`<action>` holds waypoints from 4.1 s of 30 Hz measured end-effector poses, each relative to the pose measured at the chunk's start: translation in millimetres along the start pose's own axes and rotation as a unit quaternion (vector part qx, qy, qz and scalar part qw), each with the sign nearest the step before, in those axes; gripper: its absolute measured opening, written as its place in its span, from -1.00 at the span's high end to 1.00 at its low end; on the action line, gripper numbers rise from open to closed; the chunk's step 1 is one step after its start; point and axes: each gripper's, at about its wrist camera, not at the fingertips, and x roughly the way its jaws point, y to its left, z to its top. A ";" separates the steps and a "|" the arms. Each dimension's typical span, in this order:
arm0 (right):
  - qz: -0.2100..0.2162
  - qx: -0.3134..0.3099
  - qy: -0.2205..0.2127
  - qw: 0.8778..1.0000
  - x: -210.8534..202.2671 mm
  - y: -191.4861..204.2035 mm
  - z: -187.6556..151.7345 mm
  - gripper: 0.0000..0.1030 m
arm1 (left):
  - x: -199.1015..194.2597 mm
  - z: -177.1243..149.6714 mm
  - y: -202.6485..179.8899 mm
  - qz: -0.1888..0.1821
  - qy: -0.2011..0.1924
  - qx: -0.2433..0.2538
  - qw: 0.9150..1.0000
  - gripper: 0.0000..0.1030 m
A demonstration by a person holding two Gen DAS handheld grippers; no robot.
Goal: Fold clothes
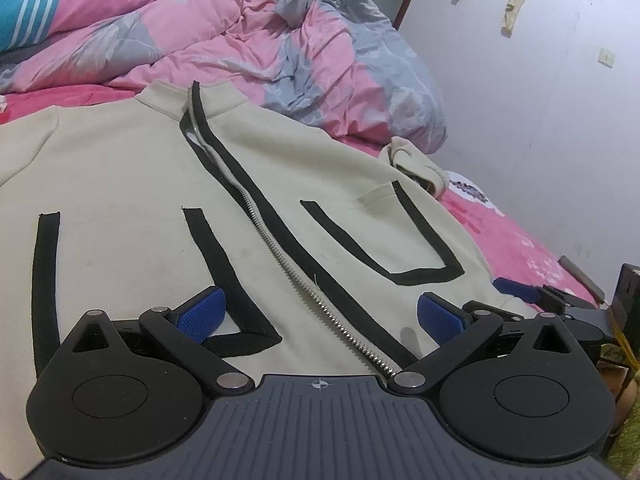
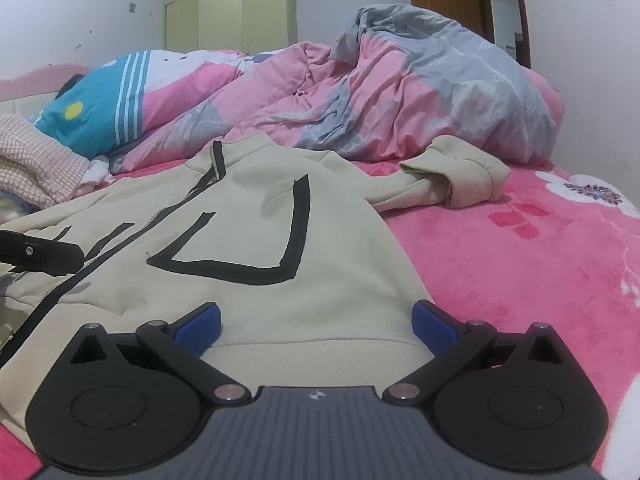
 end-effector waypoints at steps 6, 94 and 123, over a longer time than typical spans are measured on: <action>0.002 0.001 0.000 1.000 0.9 -0.2 -1.0 -1.00 | -0.7 -0.2 0.6 -0.003 -0.002 -0.001 1.000 -1.00; -0.068 0.248 0.085 0.963 184.4 -180.4 173.3 0.63 | 112.7 62.0 -11.9 0.040 -0.010 -0.126 0.991 -0.99; -0.220 0.499 -0.003 0.838 86.6 -294.6 109.7 -0.36 | 115.5 62.7 -9.7 0.044 0.002 -0.120 0.992 -1.00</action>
